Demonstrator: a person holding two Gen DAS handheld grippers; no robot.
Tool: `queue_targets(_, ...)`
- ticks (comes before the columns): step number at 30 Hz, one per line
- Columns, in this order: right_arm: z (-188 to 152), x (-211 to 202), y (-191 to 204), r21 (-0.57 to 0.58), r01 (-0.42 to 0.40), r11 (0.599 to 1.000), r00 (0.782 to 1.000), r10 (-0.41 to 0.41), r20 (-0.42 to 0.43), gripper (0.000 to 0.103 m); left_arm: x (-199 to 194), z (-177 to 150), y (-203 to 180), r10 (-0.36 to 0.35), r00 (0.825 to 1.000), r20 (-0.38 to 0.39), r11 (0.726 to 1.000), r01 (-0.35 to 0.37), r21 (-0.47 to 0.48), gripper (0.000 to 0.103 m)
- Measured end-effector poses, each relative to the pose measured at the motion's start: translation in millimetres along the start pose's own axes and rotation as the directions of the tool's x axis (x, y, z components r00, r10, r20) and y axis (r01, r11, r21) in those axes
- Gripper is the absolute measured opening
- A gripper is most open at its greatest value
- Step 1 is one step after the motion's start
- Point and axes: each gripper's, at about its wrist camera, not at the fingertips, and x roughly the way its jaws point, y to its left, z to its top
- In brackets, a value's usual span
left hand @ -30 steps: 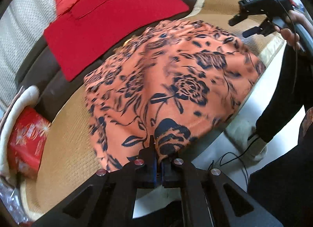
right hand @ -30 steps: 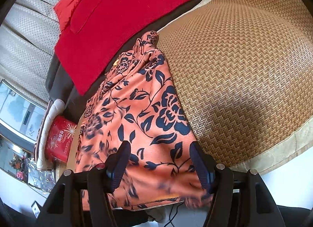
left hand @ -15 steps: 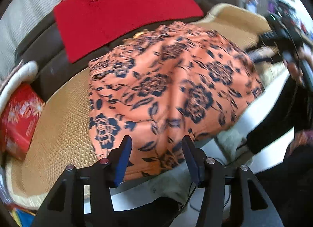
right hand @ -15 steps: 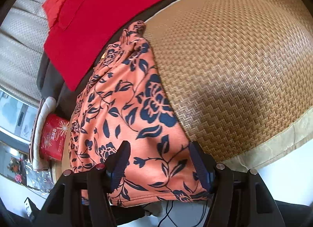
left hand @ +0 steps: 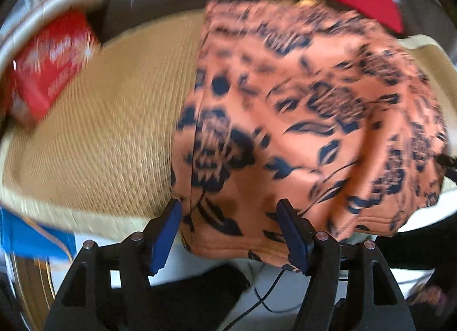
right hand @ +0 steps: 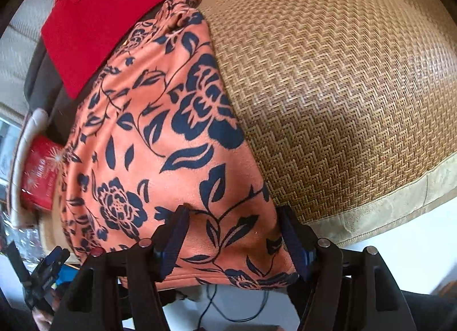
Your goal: Fold small clothes
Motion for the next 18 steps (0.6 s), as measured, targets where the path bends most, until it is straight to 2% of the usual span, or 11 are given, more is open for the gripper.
queue_targets(3, -7, 1, 6, -0.031, 0.034, 0.999, 0.999, -0.034, 0.008, 0.069, 13, -1, -1, 0.000, 0.999, -0.049, 0.999, -0.002, -0.036, 0.069)
queue_targets(6, -14, 2, 19, -0.060, 0.059, 0.996, 0.998, -0.058, 0.018, 0.067, 14, -3, -6, 0.012, 0.999, -0.030, 1.000, -0.013, -0.024, 0.069)
queue_targets(8, -19, 1, 24, -0.078, 0.064, 0.995, 0.998, -0.063, 0.024, 0.061, 16, -3, -11, 0.013, 0.999, -0.030, 1.000, -0.013, -0.022, 0.068)
queue_targets(9, -20, 1, 26, -0.082, 0.067, 0.994, 0.998, -0.065, 0.027, 0.056, 18, -1, -13, 0.007, 0.999, -0.031, 1.000, -0.008, -0.029, 0.060)
queue_targets(10, -21, 1, 27, -0.086, 0.064, 0.994, 0.998, -0.061, 0.028, 0.053, 19, -1, -12, 0.002, 0.999, -0.034, 0.999, -0.003, -0.032, 0.047)
queue_targets(12, -24, 1, 31, -0.098, 0.049, 0.994, 0.999, -0.047, 0.024, 0.037, 21, -2, -11, -0.006, 0.999, -0.048, 0.999, 0.004, -0.033, 0.033)
queue_targets(13, -29, -2, 42, -0.103, 0.047, 0.994, 0.999, -0.045, 0.026, 0.035, 22, -2, -11, -0.010, 0.999, -0.050, 0.999, 0.008, -0.034, 0.027)
queue_targets(18, -36, 2, 63, -0.137, 0.047, 0.990, 0.999, -0.043, 0.031, 0.029, 23, -6, -10, -0.013, 0.999, -0.047, 0.999, 0.011, -0.036, 0.024)
